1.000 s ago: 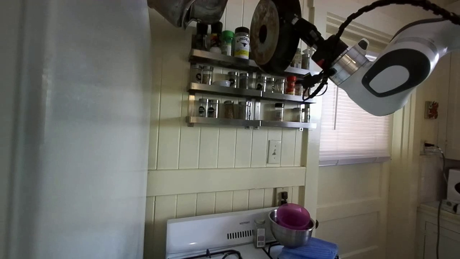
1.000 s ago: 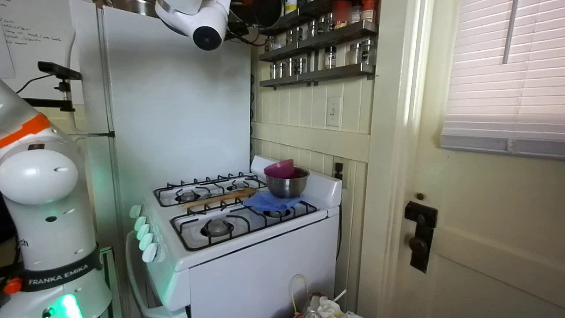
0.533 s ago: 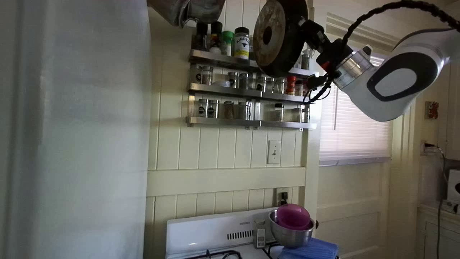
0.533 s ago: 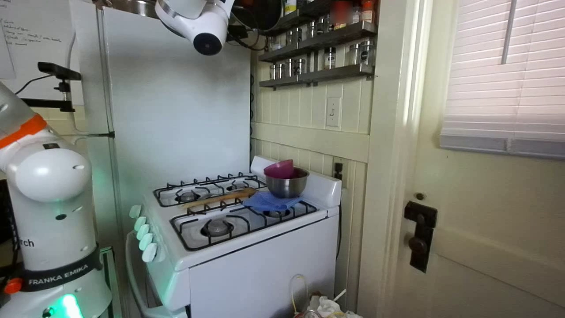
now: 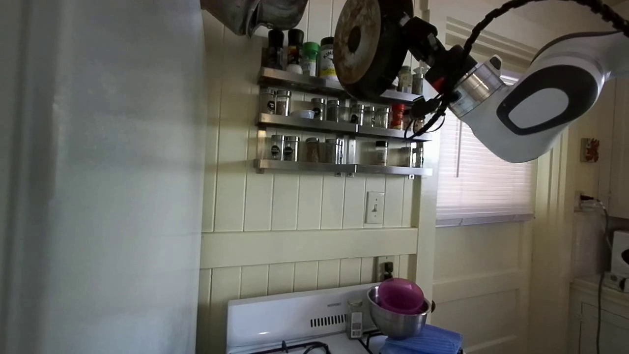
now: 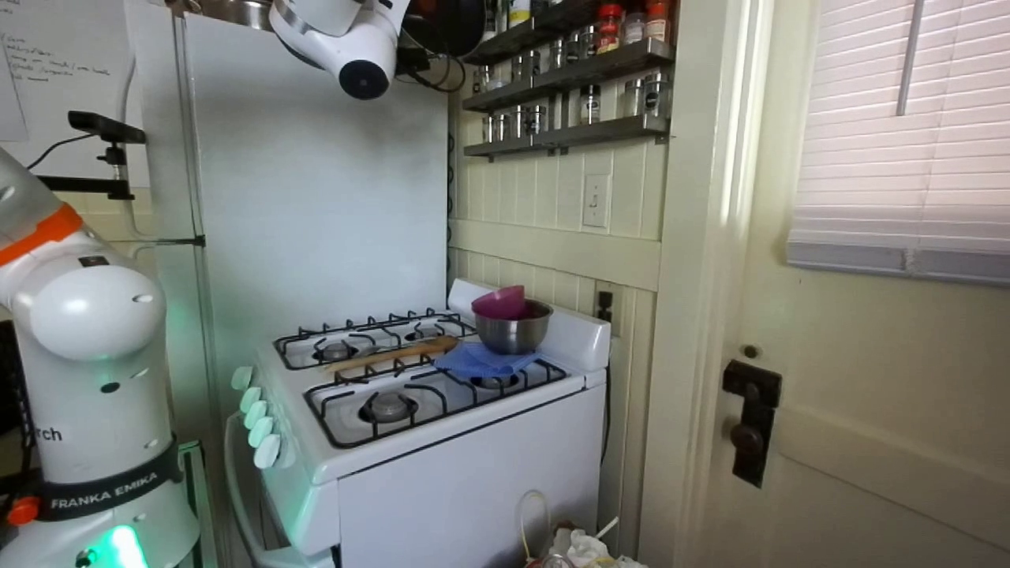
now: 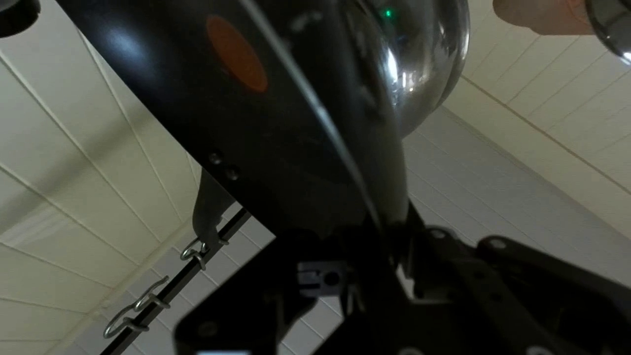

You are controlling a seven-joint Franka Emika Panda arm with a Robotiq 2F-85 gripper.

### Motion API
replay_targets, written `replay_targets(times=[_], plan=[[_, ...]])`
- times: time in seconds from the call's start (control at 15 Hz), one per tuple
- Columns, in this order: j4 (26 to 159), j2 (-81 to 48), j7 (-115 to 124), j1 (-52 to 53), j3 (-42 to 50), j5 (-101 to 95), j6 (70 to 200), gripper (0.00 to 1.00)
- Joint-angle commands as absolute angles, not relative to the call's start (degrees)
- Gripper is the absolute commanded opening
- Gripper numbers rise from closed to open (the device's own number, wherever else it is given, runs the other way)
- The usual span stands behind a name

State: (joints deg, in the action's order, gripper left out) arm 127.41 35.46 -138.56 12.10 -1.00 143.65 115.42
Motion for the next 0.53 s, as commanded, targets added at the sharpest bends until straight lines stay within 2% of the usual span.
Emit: replay_targets(times=[0.0,0.07,0.47], plan=[[126.6,35.7,-139.0,12.8,-1.8,143.6,115.5,0.19],[126.6,35.7,-139.1,12.7,-2.1,143.8,115.4,0.35],[125.5,35.6,-139.5,12.5,-3.0,143.8,115.6,0.8]])
